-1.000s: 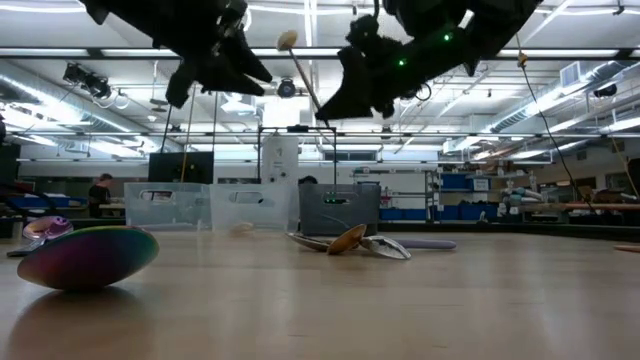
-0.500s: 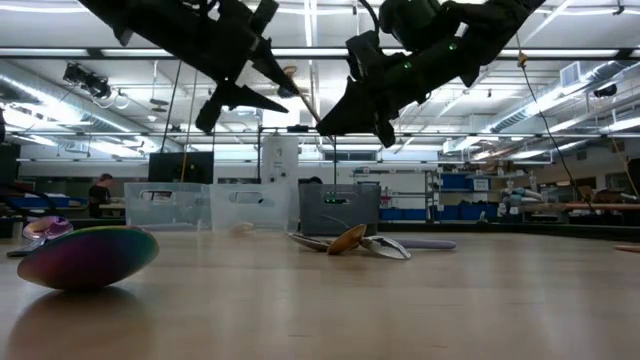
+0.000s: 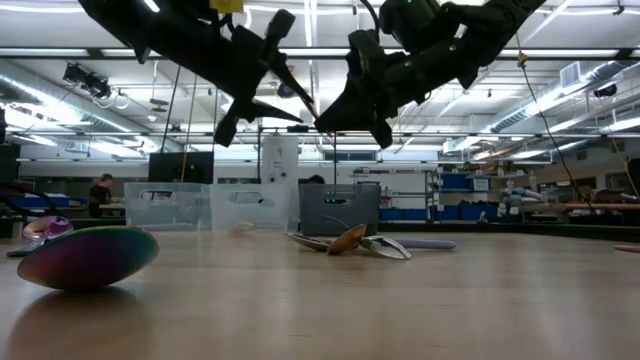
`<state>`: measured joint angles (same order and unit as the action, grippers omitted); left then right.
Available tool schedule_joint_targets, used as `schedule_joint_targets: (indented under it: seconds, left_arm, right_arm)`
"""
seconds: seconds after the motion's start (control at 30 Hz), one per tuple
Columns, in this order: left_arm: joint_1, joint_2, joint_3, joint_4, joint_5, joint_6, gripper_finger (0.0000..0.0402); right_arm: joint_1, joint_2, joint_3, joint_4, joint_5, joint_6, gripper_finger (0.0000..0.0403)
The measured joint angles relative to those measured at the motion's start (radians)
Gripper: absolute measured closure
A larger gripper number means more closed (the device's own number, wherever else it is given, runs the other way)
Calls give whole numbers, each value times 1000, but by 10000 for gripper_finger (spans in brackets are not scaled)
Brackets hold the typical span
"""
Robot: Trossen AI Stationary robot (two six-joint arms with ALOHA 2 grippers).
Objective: Sort silverware by color (type)
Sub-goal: Put the gold spoon into the right transparent bin
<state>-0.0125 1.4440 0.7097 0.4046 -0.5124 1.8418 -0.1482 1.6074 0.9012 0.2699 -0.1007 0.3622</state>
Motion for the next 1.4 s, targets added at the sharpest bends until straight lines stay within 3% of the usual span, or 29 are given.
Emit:
schedule_joint_targets:
  seconds: [0.47, 0.77, 1.1, 1.23, 1.4]
  left_arm:
    - [23, 29, 1, 82, -18, 39, 268]
    - [23, 28, 0, 65, -29, 32, 378]
    - [24, 28, 0, 42, -23, -53, 378]
    - [40, 29, 0, -18, 8, -230, 378]
    - [87, 13, 0, -94, 26, -432, 378]
  right_arm:
    - [0, 3, 0, 41, -42, 26, 380]
    - [0, 4, 0, 36, -21, 28, 376]
    - [5, 3, 0, 58, -20, 7, 276]
    - [0, -10, 0, 60, -17, -7, 238]
    - [-3, -44, 0, 21, 61, -50, 215]
